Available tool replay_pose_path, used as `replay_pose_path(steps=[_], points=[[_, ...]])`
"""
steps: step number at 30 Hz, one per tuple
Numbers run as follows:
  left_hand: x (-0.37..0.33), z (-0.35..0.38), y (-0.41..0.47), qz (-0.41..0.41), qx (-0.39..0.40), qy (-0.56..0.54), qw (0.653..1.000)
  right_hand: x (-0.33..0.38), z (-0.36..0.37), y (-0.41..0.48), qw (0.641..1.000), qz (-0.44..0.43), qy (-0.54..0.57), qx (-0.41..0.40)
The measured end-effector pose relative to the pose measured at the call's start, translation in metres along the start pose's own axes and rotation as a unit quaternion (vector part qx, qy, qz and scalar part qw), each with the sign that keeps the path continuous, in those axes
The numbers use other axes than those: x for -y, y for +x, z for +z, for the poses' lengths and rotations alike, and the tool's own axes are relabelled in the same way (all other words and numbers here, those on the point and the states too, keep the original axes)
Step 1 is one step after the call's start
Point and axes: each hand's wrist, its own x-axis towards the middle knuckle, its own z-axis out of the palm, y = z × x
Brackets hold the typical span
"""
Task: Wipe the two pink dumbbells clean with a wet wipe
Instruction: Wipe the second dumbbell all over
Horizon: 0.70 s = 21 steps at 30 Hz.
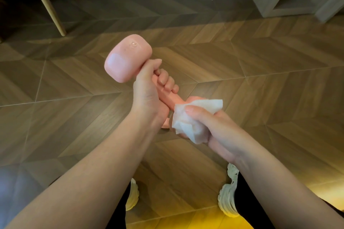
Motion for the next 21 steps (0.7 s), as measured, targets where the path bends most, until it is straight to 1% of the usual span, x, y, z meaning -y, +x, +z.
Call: replay_pose_path(steps=[4,7,9,10,12,16,18,19,21], points=[[0.002,-0.001,-0.001,0.032,0.060,0.051,0.996,-0.011,0.006,0.004,0.996,0.020,-0.019,-0.079],[0.008,0.000,-0.004,0.048,0.118,0.112,0.985,-0.015,0.010,0.011,0.984,0.069,-0.010,-0.162],[0.013,0.001,-0.007,0.039,0.143,0.139,0.979,-0.015,0.008,0.014,0.977,0.095,0.010,-0.190],[0.014,0.001,-0.007,0.030,0.151,0.141,0.978,-0.015,0.007,0.013,0.977,0.104,0.022,-0.185],[0.014,0.001,-0.005,0.017,0.161,0.138,0.977,-0.014,0.003,0.009,0.981,0.116,0.042,-0.148],[0.009,-0.003,-0.002,-0.012,0.183,0.102,0.978,-0.011,-0.007,0.001,0.985,0.144,0.048,-0.082],[0.010,-0.004,-0.004,-0.010,0.189,0.118,0.975,-0.011,-0.003,0.004,0.984,0.153,0.039,-0.084],[0.013,-0.003,-0.005,-0.006,0.178,0.134,0.975,-0.012,-0.001,0.005,0.983,0.154,0.036,-0.095],[0.017,-0.003,-0.005,0.010,0.123,0.171,0.978,-0.014,0.003,0.007,0.979,0.156,0.047,-0.121]])
